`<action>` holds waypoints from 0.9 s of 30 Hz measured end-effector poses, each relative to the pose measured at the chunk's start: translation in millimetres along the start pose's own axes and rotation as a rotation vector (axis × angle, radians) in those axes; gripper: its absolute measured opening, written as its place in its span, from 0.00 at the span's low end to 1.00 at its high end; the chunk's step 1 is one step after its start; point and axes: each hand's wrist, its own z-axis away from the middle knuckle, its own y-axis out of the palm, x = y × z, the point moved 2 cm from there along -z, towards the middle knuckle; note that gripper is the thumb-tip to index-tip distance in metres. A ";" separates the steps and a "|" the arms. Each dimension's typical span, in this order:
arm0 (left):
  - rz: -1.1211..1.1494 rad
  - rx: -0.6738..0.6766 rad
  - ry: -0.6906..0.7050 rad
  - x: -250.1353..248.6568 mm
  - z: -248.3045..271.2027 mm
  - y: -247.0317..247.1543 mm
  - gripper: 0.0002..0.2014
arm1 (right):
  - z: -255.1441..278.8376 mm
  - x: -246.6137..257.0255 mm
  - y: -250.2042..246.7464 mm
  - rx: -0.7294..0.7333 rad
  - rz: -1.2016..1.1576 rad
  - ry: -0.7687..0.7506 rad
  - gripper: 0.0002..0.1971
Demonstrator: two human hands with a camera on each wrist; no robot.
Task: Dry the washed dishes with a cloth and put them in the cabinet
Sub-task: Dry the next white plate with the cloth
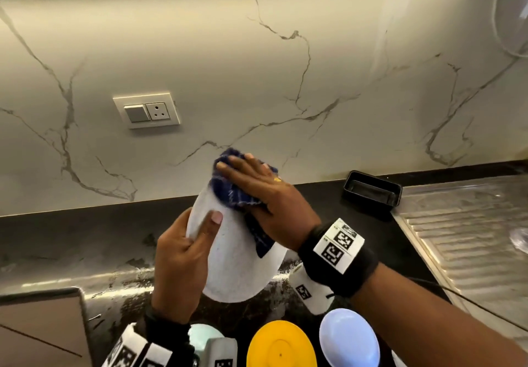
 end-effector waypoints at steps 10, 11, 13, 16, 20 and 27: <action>0.034 -0.097 -0.058 16.8 3.1 4.9 0.14 | 47.6 -66.0 4.6 -0.238 -0.381 0.595 0.30; 0.014 -0.045 -0.073 18.0 3.3 6.2 0.12 | 44.0 -65.2 2.8 -0.241 -0.369 0.580 0.30; -0.041 0.050 -0.083 18.9 2.7 9.7 0.10 | 32.2 -52.8 -0.4 -0.209 -0.299 0.448 0.31; -0.105 0.121 -0.051 20.3 1.6 10.9 0.12 | 16.2 -14.7 7.1 -0.023 -0.099 0.133 0.31; -0.077 0.095 -0.005 17.2 0.2 5.7 0.12 | 9.1 -5.6 10.5 0.028 -0.014 -0.001 0.30; 0.028 -0.141 -0.013 18.4 2.2 0.1 0.06 | 44.7 -71.1 4.7 -0.224 -0.415 0.534 0.29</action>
